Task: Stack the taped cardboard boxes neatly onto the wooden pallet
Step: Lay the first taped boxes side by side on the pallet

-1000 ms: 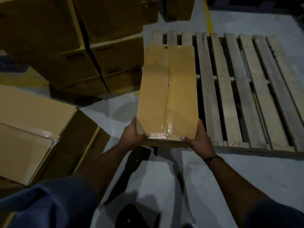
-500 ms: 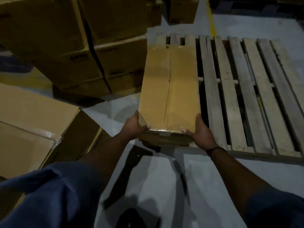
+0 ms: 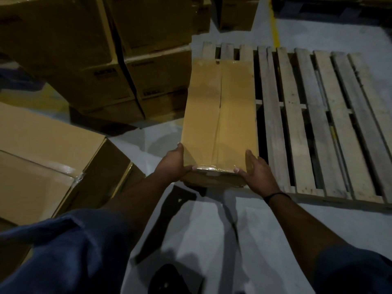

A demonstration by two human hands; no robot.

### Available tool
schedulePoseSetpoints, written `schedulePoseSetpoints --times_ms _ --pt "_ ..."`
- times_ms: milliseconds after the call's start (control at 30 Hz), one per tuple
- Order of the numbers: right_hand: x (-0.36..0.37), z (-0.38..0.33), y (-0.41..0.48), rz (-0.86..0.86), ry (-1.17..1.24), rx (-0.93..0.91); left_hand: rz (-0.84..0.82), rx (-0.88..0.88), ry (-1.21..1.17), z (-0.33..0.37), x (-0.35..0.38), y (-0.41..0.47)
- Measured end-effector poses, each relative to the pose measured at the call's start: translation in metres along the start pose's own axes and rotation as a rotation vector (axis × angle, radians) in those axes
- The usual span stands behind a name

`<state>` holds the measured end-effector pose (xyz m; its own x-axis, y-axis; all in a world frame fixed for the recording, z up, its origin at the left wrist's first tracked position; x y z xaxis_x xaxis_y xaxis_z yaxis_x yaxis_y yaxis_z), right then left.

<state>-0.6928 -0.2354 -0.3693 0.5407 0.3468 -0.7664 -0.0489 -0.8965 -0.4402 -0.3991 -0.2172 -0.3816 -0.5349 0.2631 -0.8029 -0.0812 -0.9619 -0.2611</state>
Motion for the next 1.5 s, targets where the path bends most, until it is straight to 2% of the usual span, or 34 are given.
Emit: schedulePoseSetpoints --times_ms 233,900,1200,1300,1500 --pt "0.003 0.003 0.003 -0.028 -0.019 0.04 0.013 -0.014 -0.031 0.004 0.0 -0.001" --pt "-0.004 0.013 0.004 0.036 -0.068 0.021 -0.005 0.002 -0.035 0.02 0.0 0.002" --pt "-0.006 0.011 -0.002 -0.031 -0.14 0.012 -0.037 -0.029 -0.022 0.025 -0.005 -0.005" --pt "-0.011 0.0 -0.01 -0.055 -0.236 0.017 -0.041 -0.019 0.005 0.036 -0.013 -0.014" --pt "-0.047 -0.064 -0.051 0.065 -0.389 -0.118 -0.038 -0.023 0.112 0.077 -0.058 -0.047"
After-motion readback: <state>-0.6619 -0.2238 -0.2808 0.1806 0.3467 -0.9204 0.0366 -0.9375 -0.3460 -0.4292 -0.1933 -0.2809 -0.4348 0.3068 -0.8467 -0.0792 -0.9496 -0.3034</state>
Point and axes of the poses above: each hand's wrist, its own y-axis towards the middle knuckle, its own x-axis out of the palm, z = x × y, the point moved 5 cm from there along y, towards the middle knuckle, and after that the axes turned 11 degrees about x, right-handed, at the moved point
